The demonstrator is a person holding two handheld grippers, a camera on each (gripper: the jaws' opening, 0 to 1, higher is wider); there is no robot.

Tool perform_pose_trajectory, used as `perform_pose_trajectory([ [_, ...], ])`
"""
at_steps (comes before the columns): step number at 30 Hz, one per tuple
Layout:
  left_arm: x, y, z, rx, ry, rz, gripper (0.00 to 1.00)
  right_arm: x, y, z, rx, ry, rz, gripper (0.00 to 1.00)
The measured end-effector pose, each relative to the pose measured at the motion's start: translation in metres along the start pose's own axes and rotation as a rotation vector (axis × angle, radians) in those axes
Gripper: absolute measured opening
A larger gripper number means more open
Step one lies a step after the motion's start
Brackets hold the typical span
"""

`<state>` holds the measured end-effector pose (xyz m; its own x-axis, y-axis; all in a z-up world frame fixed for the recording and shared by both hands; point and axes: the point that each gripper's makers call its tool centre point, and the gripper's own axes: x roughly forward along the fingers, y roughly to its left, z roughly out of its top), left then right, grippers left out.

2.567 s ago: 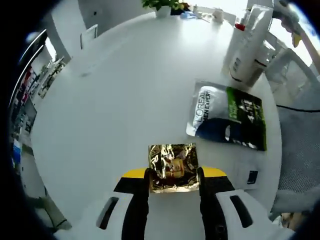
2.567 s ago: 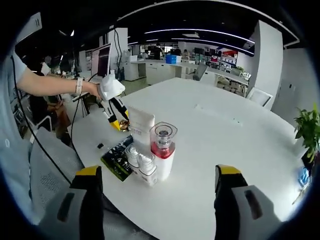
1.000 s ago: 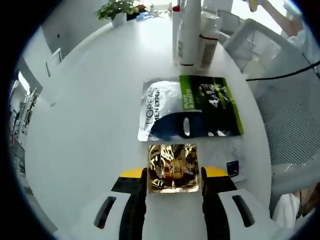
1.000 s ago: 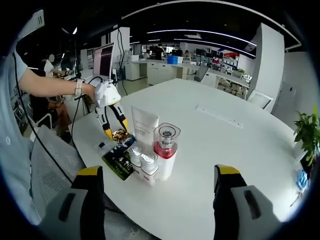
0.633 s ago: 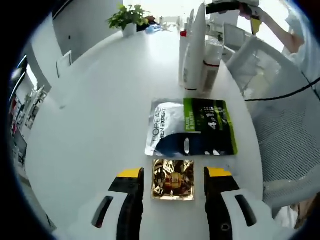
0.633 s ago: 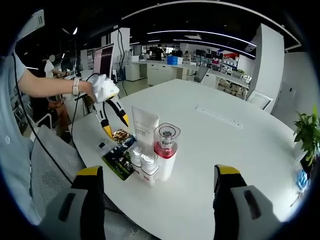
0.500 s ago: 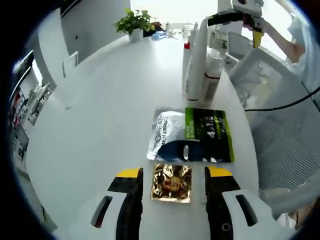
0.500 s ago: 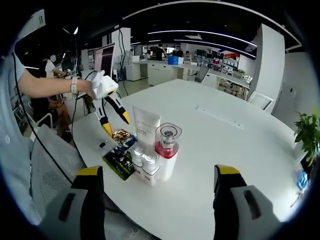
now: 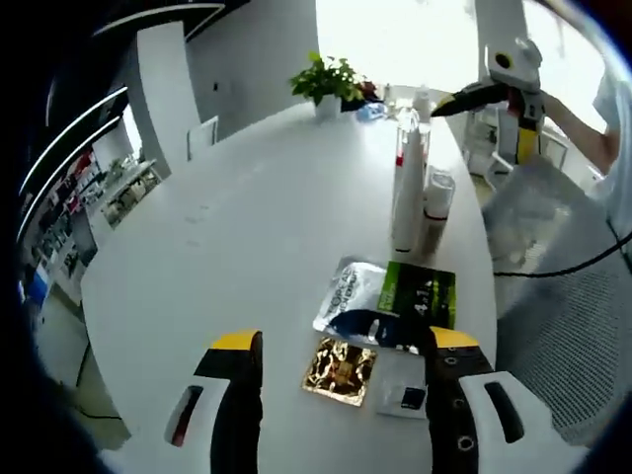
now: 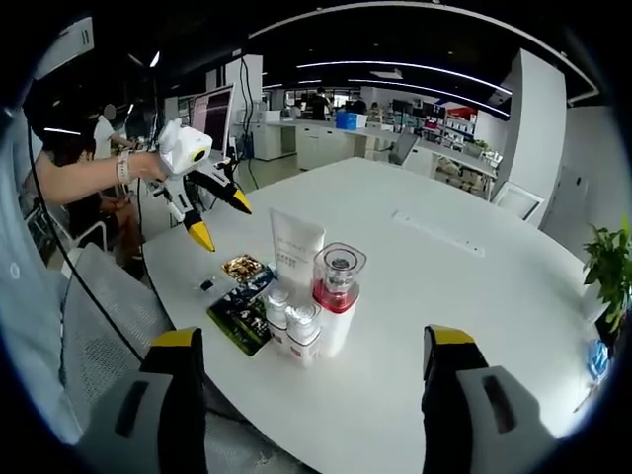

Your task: Arrange the skincare products in the storage area until every visible bottle or jar stands upright without overlapping.

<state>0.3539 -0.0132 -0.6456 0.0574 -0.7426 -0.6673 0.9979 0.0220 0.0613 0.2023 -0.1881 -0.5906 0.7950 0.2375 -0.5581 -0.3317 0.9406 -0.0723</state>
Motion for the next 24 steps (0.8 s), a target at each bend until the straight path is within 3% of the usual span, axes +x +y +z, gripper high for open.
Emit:
perform_pose_trajectory([
  [5,-0.018,-0.003,0.009,-0.061,-0.054,0.076,0.78,0.000,0.002,-0.001,-0.001,0.000,0.003,0.92],
  [12,-0.046,-0.013,0.017,-0.120,-0.110,0.181,0.84,-0.001,0.006,-0.003,-0.002,0.001,0.011,0.93],
  [24,-0.066,-0.028,0.019,-0.174,-0.153,0.271,0.96,0.002,0.010,-0.003,-0.011,0.003,0.021,0.96],
])
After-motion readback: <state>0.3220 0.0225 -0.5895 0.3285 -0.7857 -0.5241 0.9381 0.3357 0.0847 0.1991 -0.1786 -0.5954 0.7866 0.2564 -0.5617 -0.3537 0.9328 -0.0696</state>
